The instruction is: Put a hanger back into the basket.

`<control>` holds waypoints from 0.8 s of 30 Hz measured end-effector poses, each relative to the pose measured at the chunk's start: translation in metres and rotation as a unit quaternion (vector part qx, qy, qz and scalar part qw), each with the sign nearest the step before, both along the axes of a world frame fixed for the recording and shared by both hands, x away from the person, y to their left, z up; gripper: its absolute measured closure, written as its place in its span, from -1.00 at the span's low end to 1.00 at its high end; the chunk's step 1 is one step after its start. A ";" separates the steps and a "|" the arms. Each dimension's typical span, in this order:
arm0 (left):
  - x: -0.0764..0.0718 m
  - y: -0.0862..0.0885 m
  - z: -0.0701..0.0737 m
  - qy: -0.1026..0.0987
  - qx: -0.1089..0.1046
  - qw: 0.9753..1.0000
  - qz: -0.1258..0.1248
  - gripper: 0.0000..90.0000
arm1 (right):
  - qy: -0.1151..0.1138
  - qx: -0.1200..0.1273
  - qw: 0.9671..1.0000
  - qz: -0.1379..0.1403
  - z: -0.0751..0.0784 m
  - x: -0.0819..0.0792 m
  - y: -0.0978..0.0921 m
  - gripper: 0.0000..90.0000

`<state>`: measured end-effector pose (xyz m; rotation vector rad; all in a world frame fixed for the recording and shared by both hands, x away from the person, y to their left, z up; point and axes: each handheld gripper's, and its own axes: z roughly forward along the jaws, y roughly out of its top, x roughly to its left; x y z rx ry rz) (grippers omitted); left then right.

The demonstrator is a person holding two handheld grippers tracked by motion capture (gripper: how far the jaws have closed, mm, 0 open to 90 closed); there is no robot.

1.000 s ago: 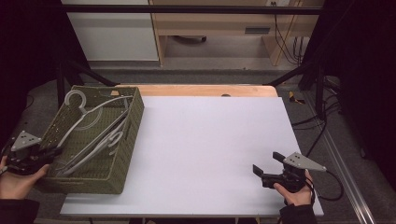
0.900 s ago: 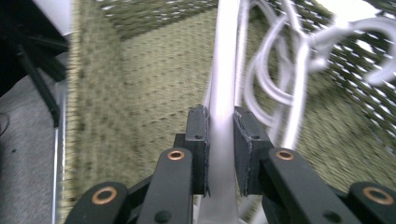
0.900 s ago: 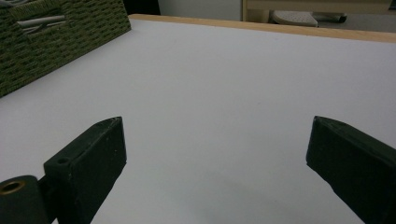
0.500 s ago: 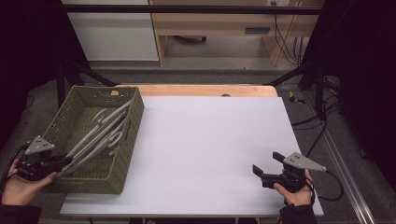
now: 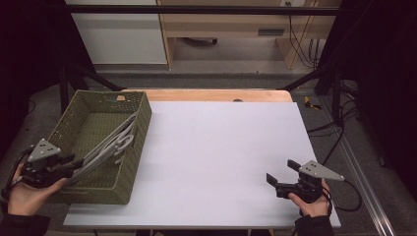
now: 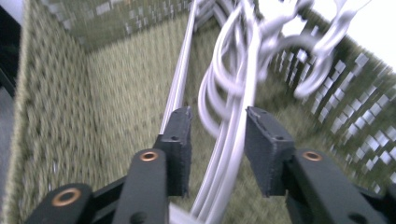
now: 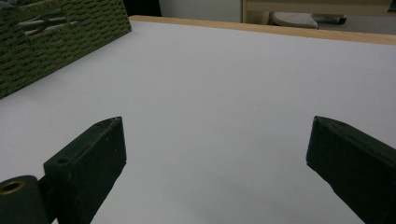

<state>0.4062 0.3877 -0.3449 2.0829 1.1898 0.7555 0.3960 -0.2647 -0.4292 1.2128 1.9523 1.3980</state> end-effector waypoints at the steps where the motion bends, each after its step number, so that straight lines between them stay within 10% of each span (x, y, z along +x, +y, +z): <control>1: -0.001 -0.003 0.002 -0.012 -0.007 1.000 -0.002 0.30 | 0.002 0.001 1.000 -0.001 0.000 0.000 0.000 -0.89; 12: -0.011 -0.053 0.016 -0.096 -0.114 0.987 -0.059 -0.05 | -0.008 0.004 1.000 0.002 0.006 -0.003 0.000 -0.90; 24: -0.020 -0.107 -0.004 -0.117 -0.157 0.974 -0.111 -0.55 | -0.012 0.005 1.000 0.002 0.008 -0.004 -0.003 -0.90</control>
